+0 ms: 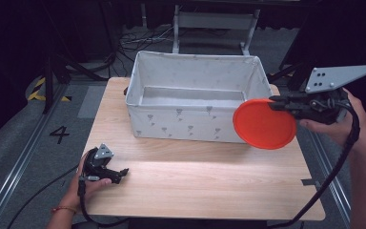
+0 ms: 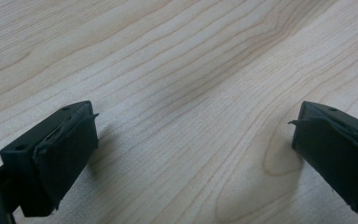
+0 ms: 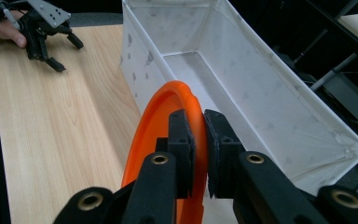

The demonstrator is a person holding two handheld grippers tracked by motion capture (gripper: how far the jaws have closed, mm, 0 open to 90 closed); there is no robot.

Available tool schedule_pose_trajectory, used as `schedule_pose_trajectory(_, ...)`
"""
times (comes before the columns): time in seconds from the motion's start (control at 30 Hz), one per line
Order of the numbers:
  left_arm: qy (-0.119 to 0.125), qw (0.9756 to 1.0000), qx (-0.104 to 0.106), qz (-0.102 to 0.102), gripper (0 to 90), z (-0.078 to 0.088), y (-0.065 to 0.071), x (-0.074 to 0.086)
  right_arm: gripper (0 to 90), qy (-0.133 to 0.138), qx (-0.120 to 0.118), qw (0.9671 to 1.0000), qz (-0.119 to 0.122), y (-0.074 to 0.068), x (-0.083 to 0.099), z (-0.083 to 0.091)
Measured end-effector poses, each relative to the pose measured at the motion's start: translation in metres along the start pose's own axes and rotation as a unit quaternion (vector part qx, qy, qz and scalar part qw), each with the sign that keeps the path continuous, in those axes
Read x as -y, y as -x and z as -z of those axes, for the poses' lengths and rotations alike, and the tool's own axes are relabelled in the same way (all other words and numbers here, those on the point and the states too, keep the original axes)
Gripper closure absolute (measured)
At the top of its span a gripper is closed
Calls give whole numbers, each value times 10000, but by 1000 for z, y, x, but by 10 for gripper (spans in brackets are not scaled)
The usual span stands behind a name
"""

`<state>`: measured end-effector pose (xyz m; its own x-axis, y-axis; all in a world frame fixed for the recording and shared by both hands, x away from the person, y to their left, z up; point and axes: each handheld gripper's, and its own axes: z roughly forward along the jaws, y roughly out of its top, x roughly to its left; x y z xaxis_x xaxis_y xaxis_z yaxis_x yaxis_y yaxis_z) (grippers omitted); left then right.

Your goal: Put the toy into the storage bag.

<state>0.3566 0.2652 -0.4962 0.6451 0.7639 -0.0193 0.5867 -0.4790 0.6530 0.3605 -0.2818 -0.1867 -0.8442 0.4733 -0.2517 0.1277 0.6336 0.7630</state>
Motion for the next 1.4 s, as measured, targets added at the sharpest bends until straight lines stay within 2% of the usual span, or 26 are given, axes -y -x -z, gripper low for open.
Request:
schedule_pose_trajectory(0.1,-2,10000,-1,-5,6,0,0,0,818,5,13,10000,-2,6,-8,-2)
schedule_pose_trajectory(0.4,6,10000,-10,-11,6,0,0,0,819,17,254,9996,-82,31,-30,-2)
schedule_pose_trajectory(0.6,-2,10000,-1,-6,6,0,0,0,819,-72,299,9995,-75,46,-42,-16)
schedule_pose_trajectory(0.8,5,10000,-11,-13,6,0,0,0,819,-121,258,9995,-122,59,-45,-34)
schedule_pose_trajectory(1.1,-22,10000,5,-21,6,0,0,0,819,60,204,9997,-105,79,-51,-58)
schedule_pose_trajectory(1.27,-18,10000,-3,-38,6,0,-1,0,819,102,170,9992,-351,96,-46,-67)
schedule_pose_trajectory(1.4,-25,10000,30,-39,6,0,-1,0,819,43,251,9988,-411,105,-42,-74)
